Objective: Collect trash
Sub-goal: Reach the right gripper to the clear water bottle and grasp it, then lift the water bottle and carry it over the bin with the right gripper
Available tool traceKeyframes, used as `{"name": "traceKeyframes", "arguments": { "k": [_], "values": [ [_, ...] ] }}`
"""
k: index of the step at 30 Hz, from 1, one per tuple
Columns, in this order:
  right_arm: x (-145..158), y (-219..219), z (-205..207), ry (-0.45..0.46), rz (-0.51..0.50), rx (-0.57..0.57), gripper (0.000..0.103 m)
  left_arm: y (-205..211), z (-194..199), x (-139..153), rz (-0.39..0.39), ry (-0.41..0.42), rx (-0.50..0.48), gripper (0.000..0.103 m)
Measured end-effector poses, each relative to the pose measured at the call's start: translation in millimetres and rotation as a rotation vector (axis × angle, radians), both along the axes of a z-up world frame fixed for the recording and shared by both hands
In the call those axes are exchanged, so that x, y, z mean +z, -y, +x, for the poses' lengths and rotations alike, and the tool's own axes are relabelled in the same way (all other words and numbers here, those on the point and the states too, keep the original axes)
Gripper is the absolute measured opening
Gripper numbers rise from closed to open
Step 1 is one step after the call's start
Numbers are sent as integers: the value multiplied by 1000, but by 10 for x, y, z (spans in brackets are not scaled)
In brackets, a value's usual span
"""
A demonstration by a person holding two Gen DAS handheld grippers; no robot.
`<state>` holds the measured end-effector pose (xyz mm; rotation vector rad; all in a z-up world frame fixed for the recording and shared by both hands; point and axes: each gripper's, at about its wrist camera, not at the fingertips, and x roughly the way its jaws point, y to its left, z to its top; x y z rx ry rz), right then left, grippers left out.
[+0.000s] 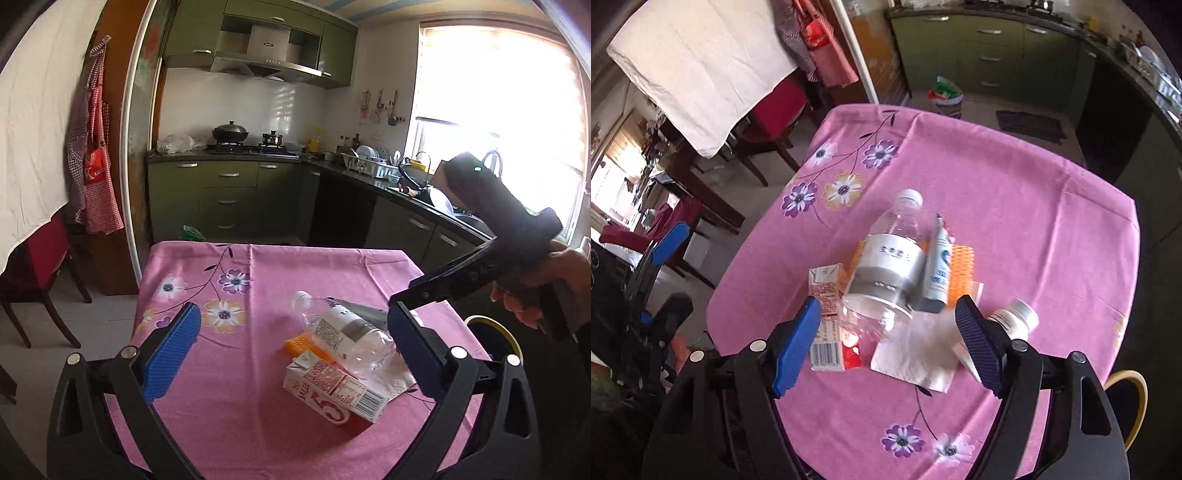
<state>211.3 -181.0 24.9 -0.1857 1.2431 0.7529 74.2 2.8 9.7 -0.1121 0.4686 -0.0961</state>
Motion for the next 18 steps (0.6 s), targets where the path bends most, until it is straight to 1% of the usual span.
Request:
{"name": "traceKeyframes", "arguments": {
  "k": [4,7,10,13,18],
  "values": [
    [-250,-351,148,-89,-84,18,74,-101,-31,-31,19,-4,8,96],
    [-451,-481,254,-141,-164,5,72,-166,-36,-70,-3,-13,-1,96],
    [-614,-530,331,-153,-242,-20,71,-234,-35,-102,-22,-18,-2,96],
    [-757,-550,414,-200,-262,-35,71,-257,-49,-118,-20,-14,3,96],
    [-949,-666,508,-222,-294,-40,71,-272,-53,-136,-17,-18,3,96]
  ]
}}
